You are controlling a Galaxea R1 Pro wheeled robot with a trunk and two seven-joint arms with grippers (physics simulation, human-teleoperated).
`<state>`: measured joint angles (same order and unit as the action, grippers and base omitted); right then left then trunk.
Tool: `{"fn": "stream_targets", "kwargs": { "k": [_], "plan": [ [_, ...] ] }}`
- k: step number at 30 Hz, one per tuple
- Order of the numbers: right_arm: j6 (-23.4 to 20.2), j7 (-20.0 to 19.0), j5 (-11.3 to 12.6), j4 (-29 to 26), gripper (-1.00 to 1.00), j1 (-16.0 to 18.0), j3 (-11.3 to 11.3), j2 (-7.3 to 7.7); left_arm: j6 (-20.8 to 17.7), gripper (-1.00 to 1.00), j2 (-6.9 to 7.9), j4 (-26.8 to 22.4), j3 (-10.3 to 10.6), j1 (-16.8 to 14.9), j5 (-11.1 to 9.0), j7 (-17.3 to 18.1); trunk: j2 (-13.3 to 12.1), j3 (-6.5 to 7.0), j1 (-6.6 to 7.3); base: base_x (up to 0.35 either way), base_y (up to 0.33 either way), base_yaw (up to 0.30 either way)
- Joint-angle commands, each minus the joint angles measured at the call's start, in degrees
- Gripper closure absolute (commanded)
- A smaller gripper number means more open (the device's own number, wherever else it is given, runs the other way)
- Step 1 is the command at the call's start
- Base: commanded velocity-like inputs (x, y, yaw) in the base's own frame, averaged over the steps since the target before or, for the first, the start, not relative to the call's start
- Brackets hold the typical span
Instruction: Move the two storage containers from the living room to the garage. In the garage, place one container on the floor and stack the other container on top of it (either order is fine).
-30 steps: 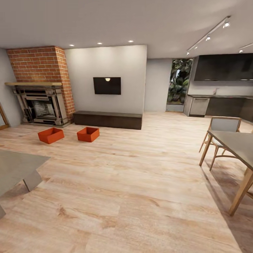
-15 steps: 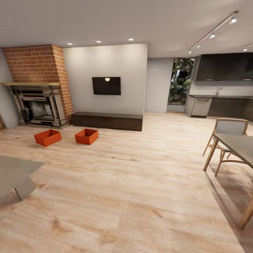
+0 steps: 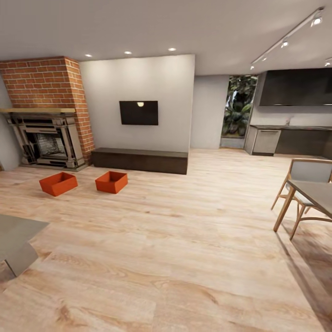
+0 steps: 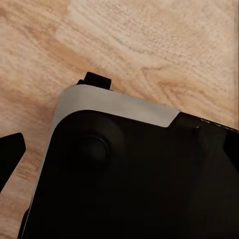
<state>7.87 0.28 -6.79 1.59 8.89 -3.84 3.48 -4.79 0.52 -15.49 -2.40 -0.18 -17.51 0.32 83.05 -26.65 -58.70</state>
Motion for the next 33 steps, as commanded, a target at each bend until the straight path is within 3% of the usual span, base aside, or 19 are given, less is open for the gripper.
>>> {"fn": "stream_targets", "kwargs": {
  "k": [1,33],
  "plan": [
    [0.3,0.0,-0.2,0.2,-1.0,0.1,-0.4,0.02,-0.4,-1.0,-0.04,0.1,-0.2,0.0,-0.2,0.0,0.0,-0.06,-0.03,0.325,0.0,0.0],
    [0.3,0.2,-0.3,0.2,-1.0,0.1,-0.6,0.04,-0.3,-1.0,0.03,1.4,-0.2,0.0,0.2,0.0,0.0,-0.06,-0.03,0.325,0.022,0.0]
  ]
}}
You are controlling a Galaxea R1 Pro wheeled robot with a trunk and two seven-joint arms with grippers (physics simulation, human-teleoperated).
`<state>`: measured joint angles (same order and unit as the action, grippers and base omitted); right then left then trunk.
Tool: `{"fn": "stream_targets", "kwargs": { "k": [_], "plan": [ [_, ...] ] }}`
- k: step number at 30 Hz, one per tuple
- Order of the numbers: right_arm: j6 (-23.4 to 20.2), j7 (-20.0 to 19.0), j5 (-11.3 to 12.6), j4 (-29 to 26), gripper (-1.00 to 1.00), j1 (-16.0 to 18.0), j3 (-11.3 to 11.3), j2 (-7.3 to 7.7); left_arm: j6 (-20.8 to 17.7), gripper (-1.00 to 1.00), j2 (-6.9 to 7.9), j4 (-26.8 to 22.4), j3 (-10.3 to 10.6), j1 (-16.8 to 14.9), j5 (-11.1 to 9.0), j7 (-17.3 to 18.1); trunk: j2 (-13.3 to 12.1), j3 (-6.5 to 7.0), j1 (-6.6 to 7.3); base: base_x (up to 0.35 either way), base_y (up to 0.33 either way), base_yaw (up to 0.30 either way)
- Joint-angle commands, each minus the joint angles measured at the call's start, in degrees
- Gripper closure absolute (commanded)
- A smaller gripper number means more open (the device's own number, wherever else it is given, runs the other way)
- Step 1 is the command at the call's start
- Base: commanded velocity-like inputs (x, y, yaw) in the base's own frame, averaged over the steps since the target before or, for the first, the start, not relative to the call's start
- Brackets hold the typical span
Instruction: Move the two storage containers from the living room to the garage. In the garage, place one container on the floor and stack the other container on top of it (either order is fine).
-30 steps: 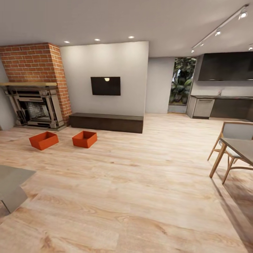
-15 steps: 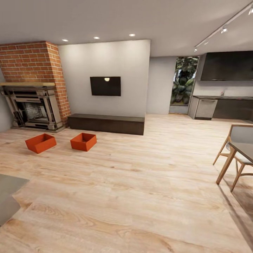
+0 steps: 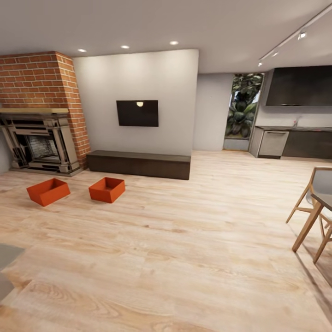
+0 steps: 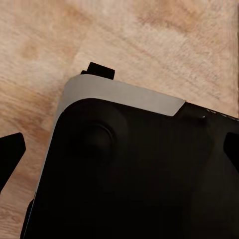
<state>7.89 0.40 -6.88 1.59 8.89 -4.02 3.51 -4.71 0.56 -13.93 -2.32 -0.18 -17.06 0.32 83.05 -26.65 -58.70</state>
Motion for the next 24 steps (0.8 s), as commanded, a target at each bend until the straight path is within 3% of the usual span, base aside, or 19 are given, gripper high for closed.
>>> {"fn": "stream_targets", "kwargs": {
  "k": [1,24],
  "plan": [
    [0.3,0.0,-0.2,0.2,-1.0,0.1,-0.4,0.01,-0.4,-1.0,-0.02,-0.1,-0.2,0.0,-0.2,0.0,0.0,-0.06,-0.03,0.325,0.0,0.0],
    [0.2,-0.4,-0.2,0.2,-1.0,0.1,-0.3,-0.04,-0.4,-1.0,0.04,-0.1,-0.2,0.0,-0.2,0.0,0.0,-0.06,-0.03,0.325,0.0,0.0]
  ]
}}
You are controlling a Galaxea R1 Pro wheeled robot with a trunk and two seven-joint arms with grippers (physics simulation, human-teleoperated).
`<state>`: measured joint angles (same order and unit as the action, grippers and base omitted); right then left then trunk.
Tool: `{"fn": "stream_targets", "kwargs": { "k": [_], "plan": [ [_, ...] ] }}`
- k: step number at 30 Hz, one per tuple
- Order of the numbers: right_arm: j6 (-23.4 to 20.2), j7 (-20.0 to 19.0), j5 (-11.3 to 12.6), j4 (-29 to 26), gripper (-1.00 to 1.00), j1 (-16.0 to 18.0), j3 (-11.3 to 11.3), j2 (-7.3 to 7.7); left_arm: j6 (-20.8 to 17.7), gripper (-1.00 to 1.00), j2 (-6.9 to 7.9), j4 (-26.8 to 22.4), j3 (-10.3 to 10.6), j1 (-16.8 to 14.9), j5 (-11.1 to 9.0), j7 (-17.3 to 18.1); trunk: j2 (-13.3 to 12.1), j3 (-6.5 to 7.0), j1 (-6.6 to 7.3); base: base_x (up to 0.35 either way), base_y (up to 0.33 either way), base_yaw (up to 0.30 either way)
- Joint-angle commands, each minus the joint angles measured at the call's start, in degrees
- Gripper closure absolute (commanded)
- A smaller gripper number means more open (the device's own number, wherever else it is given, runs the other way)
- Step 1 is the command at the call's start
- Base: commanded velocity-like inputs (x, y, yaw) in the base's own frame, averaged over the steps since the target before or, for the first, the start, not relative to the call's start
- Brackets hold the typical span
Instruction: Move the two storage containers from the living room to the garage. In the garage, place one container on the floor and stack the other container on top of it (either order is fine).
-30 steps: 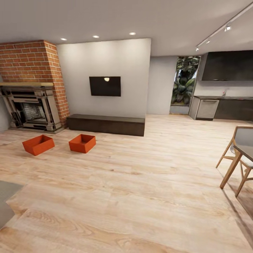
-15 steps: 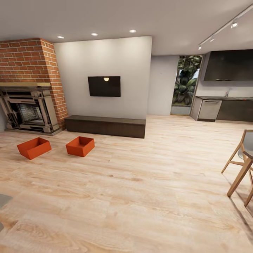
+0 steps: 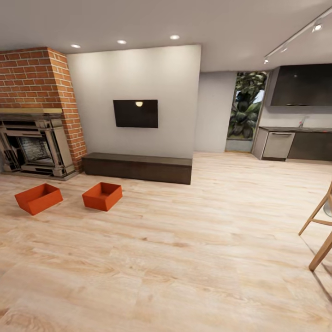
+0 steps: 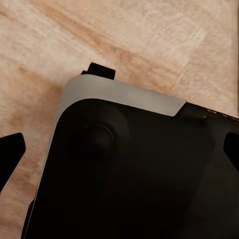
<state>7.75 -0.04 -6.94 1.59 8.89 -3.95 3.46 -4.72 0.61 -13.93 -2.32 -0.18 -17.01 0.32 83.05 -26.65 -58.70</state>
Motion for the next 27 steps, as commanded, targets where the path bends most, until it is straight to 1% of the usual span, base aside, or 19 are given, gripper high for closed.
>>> {"fn": "stream_targets", "kwargs": {
  "k": [1,20,27],
  "plan": [
    [0.3,0.0,-0.2,0.2,-1.0,0.1,-0.4,-0.02,-0.4,-1.0,0.0,-0.1,-0.2,0.0,-0.2,0.0,0.0,-0.06,-0.03,0.325,0.0,0.0],
    [0.4,0.2,0.2,0.2,-1.0,0.1,-0.2,0.05,-0.3,-1.0,-0.04,-0.1,-0.2,0.0,-0.3,0.0,0.0,-0.06,-0.03,0.325,0.0,0.0],
    [0.7,0.5,-0.2,0.2,-1.0,0.1,-0.3,0.05,-0.3,-1.0,0.0,-0.1,-0.3,0.0,-0.7,0.0,0.0,-0.06,-0.03,0.325,0.0,0.0]
  ]
}}
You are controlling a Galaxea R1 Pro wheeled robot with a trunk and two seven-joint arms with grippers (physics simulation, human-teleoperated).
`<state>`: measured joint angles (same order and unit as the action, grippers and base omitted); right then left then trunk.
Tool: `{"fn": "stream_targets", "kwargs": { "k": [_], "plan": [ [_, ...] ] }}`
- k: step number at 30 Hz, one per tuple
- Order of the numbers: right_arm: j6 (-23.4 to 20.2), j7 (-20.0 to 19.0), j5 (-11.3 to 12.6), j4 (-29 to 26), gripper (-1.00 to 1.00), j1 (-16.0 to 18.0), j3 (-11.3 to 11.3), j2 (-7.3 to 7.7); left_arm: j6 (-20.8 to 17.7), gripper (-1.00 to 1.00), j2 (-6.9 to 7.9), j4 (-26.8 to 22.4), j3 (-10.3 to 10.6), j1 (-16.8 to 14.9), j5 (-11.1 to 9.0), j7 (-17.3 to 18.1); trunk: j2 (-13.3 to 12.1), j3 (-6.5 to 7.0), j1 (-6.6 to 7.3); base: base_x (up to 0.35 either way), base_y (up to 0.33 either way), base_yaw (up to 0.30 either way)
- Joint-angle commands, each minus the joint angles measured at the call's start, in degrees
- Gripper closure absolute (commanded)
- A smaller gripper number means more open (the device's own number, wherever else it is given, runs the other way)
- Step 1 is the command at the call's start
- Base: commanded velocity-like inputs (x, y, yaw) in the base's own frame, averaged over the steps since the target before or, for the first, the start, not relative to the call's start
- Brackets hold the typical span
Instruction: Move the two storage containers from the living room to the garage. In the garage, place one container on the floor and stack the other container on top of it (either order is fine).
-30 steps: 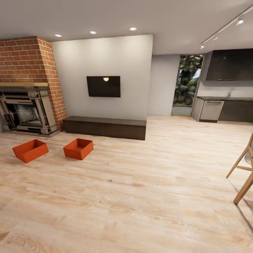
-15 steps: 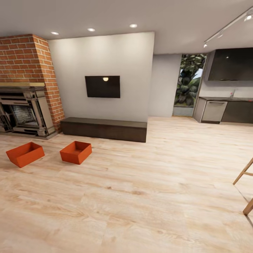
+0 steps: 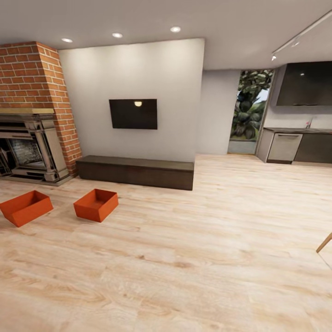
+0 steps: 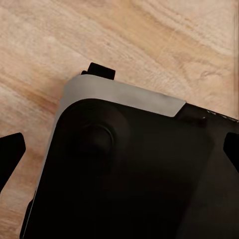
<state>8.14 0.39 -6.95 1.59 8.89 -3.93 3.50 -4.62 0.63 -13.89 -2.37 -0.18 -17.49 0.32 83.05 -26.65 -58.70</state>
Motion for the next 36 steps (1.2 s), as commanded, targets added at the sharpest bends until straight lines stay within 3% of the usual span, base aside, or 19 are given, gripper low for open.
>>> {"fn": "stream_targets", "kwargs": {
  "k": [1,36],
  "plan": [
    [0.3,0.0,-0.2,0.2,-1.0,0.1,-0.4,0.01,-0.4,-1.0,-0.01,-0.1,-0.2,0.0,-0.2,0.0,0.0,-0.06,-0.03,0.325,0.0,0.0],
    [-0.1,0.0,0.4,0.2,-1.0,0.1,-0.2,0.09,-0.4,-1.0,0.08,-0.1,-0.3,0.0,-0.3,0.0,0.0,-0.06,-0.03,0.325,0.0,0.0]
  ]
}}
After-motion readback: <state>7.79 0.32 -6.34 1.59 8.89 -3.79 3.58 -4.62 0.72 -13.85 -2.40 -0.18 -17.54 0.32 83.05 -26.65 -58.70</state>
